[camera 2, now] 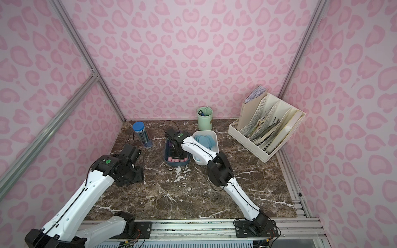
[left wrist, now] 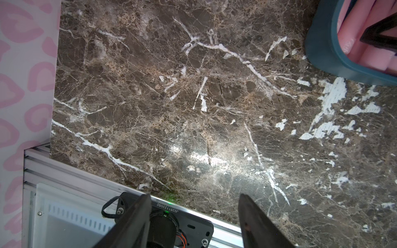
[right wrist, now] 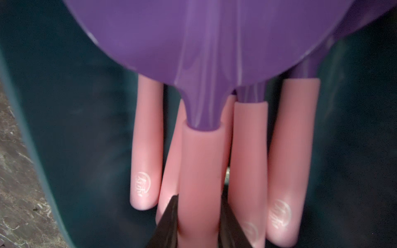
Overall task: Sort the small shovels by color and place them into the storage box
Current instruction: Place the shovel in the storage box.
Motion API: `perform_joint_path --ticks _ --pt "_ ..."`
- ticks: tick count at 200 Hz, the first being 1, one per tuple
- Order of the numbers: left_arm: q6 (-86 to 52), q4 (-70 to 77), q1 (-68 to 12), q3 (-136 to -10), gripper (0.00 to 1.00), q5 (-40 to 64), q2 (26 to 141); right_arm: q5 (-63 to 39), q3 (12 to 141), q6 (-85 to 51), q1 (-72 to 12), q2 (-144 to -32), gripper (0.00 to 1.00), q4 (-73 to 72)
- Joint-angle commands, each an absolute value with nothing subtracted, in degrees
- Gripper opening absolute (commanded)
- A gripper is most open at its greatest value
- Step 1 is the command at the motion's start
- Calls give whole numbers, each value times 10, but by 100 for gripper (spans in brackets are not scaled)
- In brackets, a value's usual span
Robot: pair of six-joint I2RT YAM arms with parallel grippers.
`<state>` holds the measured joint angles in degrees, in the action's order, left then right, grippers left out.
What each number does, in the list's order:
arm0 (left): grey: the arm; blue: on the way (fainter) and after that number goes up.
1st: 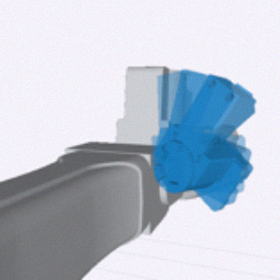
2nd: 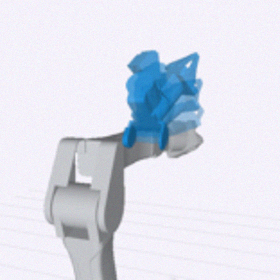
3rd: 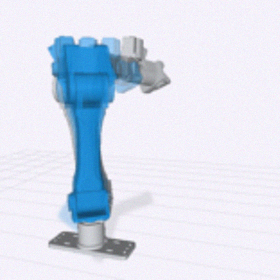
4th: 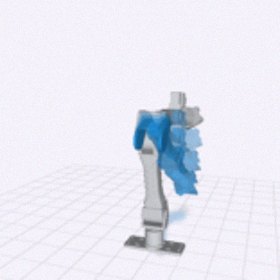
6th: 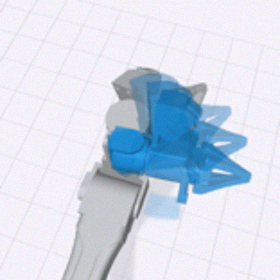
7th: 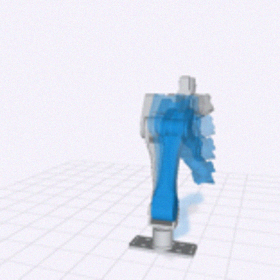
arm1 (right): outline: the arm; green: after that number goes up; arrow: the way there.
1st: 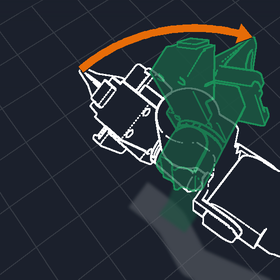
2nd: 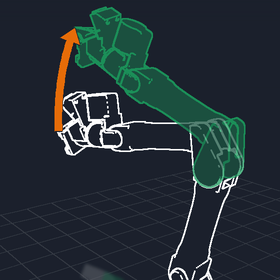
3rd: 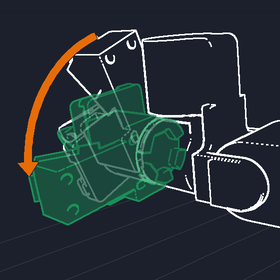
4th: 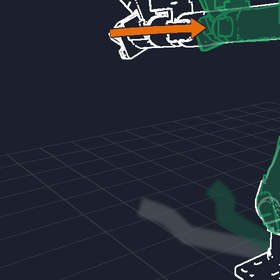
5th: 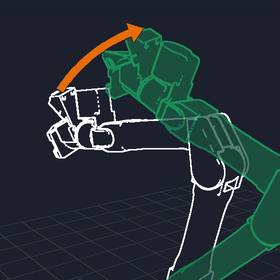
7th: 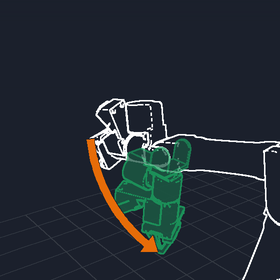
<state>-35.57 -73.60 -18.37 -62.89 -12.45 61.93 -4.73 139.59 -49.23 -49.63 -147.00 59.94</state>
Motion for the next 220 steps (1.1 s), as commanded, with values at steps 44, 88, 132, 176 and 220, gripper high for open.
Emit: perform_joint_path --ticks 44,88,132,176,220 --pt "-346 -735 -183 -634 69 -120 627 -51 1384 -489 -497 -1476 32 592" --pt "-345 -737 -183 -637 70 -120 627 -51 1385 -486 -497 -1474 36 593" --pt "-346 -738 -183 -640 70 -121 627 -41 1385 -483 -497 -1453 38 597" --pt "-344 -737 -183 -651 71 -121 634 -32 1385 -474 -497 -1423 46 602" --pt "-323 -722 -182 -682 76 -132 645 33 1331 -412 -497 -1335 55 590"
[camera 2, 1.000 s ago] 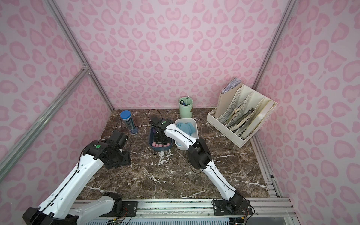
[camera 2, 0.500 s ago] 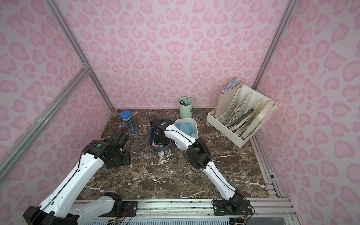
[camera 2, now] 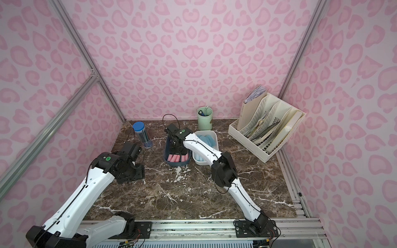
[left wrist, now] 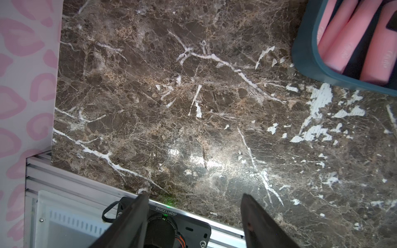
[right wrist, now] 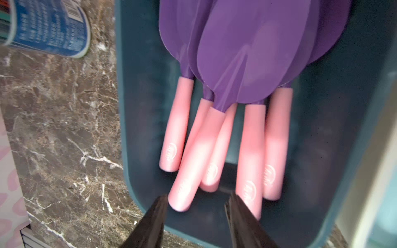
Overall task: Sort the small shovels by color and place them into the storage box
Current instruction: Place the shovel in the storage box.
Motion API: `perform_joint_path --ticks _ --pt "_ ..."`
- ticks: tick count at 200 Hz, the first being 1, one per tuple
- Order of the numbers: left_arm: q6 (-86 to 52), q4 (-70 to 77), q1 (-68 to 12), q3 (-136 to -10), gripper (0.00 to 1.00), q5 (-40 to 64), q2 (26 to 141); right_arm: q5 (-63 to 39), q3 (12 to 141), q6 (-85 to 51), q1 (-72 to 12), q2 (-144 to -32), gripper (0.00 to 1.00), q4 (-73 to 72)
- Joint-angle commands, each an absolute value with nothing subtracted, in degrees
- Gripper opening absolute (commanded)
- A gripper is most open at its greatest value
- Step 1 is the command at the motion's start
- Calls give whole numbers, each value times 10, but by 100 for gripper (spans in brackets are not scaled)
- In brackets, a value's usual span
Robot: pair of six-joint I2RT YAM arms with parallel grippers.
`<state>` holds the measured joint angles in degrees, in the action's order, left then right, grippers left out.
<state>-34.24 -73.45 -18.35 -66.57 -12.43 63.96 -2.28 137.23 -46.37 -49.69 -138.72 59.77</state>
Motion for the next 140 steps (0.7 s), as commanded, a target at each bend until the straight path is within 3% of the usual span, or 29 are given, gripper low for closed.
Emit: perform_joint_path --ticks 1,22,69,140 --pt "-322 -721 -182 -683 76 -132 645 36 1326 -407 -497 -1330 55 587" --pt "-306 -690 -182 -695 79 -140 654 80 1136 -352 -482 -1205 56 467" --pt "-300 -582 -183 -679 84 -230 657 58 693 -256 -368 -921 55 138" --pt "-285 -302 -182 -535 88 -435 606 102 453 -117 -125 -768 62 -42"
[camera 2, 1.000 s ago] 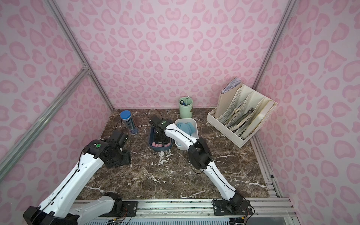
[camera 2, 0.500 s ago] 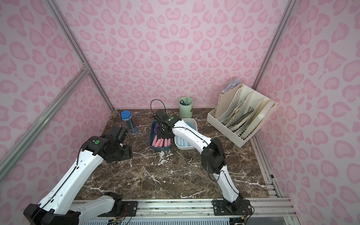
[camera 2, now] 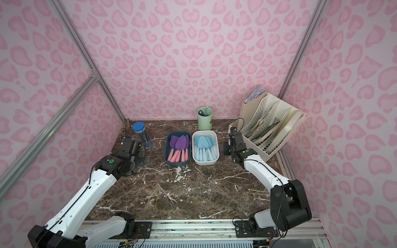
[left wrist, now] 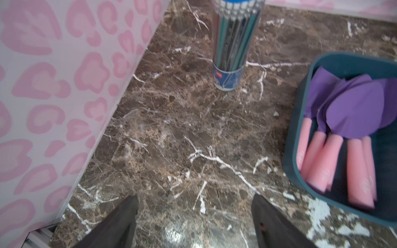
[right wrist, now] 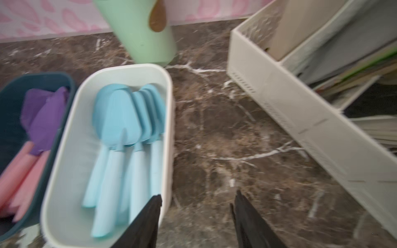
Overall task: Sort the small shovels by color and place them into the storage box
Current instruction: Place the shovel in the storage box, then reset both arms
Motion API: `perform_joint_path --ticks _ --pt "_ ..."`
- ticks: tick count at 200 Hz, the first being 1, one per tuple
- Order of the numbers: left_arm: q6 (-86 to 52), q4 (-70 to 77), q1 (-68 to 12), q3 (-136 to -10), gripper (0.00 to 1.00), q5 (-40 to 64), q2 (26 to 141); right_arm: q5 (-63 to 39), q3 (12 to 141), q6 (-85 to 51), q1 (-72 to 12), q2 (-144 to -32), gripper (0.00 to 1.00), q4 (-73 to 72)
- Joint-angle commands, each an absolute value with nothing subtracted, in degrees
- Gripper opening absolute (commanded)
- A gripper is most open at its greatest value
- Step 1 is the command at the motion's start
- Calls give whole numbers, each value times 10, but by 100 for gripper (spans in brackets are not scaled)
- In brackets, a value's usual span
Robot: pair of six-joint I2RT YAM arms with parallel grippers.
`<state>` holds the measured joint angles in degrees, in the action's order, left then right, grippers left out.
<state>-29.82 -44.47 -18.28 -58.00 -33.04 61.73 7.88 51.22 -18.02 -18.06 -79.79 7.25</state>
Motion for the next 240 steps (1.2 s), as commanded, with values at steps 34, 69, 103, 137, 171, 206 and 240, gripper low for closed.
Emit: perform_joint_path --ticks 34,69,103,137,171,206,240 --pt "-263 -257 -182 -521 89 -492 679 146 308 -61 -67 -726 67 -241" --pt "-242 -187 -181 -488 90 -537 741 191 218 -40 -41 -768 70 -441" --pt "-196 -28 -162 -375 90 -498 702 180 167 -45 -27 -803 72 -580" --pt "-163 84 -90 -301 89 -405 691 122 113 -44 -10 -860 72 -733" --pt "-133 184 -38 -299 88 -321 755 74 121 -11 -19 -873 81 -729" --pt "-111 212 -19 -346 89 -276 843 58 127 -12 -14 -877 99 -724" --pt "-102 325 -1 -293 98 -231 848 45 131 -14 -8 -878 99 -717"
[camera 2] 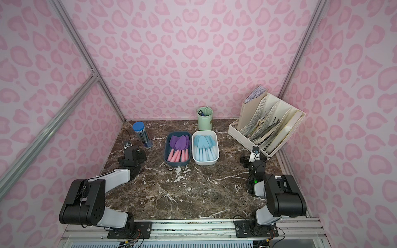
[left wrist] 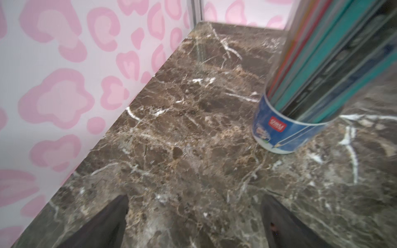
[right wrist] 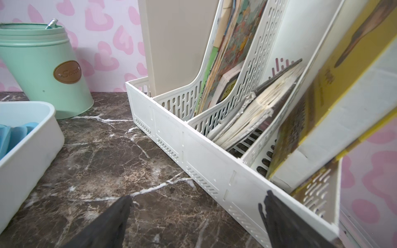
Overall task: Sort the small shovels by color and place them into the storage box
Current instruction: Reset both arms
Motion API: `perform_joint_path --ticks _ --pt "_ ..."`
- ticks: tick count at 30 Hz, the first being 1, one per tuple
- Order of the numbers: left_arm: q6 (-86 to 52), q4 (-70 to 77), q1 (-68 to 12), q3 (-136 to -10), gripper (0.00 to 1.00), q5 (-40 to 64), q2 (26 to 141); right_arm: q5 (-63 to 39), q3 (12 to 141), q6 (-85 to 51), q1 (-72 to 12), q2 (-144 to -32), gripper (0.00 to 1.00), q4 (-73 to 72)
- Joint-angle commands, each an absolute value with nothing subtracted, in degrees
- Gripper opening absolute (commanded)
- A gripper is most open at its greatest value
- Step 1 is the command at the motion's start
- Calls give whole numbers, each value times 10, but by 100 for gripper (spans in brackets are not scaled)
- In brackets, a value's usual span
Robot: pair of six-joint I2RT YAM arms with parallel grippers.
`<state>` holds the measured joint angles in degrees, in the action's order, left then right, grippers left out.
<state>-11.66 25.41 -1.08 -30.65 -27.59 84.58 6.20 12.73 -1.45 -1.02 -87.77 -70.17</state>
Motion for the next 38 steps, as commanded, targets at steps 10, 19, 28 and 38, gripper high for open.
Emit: perform_joint_path --ticks 10,19,28,38 --pt "-61 417 -4 -257 99 -169 878 48 134 -18 -7 -878 99 -708" --pt "-62 407 -12 -259 99 -178 874 49 135 -18 -7 -878 99 -709" --pt "-62 409 -11 -258 99 -179 872 49 135 -18 -7 -877 99 -709" --pt "-62 409 -11 -258 99 -178 873 49 136 -18 -7 -878 99 -708"
